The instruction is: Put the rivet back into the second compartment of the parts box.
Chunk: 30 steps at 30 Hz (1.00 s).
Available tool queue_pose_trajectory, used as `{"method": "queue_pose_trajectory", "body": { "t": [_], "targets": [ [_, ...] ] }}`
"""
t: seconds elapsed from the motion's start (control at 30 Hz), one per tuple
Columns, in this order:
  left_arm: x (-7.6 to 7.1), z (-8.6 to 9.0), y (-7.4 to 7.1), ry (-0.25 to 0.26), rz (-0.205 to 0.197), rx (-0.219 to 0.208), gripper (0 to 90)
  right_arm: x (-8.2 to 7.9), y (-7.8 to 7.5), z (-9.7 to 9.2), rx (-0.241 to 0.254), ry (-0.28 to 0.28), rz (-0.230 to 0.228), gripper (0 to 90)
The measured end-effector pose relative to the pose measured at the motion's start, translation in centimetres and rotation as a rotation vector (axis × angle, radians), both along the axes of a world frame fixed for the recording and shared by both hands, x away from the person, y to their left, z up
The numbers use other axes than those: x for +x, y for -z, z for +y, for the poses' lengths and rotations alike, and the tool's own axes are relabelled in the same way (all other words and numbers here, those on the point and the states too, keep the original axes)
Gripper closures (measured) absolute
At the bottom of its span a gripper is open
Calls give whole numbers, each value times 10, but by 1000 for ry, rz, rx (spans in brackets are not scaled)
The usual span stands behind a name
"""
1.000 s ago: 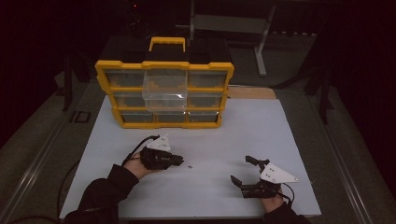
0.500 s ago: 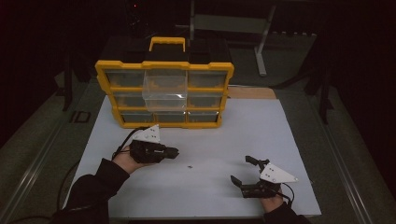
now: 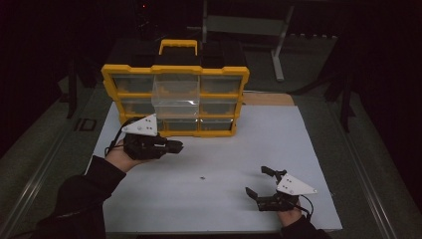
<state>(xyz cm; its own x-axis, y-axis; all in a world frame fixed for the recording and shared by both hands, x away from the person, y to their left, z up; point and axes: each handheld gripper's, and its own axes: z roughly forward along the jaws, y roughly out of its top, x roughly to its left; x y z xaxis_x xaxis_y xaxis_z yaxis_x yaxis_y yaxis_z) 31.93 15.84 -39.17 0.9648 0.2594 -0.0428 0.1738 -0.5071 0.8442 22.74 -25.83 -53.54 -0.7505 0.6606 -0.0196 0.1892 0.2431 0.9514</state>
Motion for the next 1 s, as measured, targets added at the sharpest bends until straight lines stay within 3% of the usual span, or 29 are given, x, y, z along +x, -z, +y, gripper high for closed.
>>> {"method": "queue_pose_trajectory", "body": {
  "t": [0.33, 0.53, 0.7, 1.0],
  "targets": [
    [9, 9, -49, -2, -51, -36, 817, 0, 0, 0, -2, -1, 2, 104],
    [13, 9, -68, -3, -81, -30, 817, 0, 0, 0, -1, 0, 2, 105],
    [19, 10, -88, 15, -129, -55, 817, 0, 0, 0, -1, -1, 5, 105],
    [37, 8, -114, -26, -146, -58, 817, 0, 1, 0, -1, -3, 8, 105]
  ]
}}
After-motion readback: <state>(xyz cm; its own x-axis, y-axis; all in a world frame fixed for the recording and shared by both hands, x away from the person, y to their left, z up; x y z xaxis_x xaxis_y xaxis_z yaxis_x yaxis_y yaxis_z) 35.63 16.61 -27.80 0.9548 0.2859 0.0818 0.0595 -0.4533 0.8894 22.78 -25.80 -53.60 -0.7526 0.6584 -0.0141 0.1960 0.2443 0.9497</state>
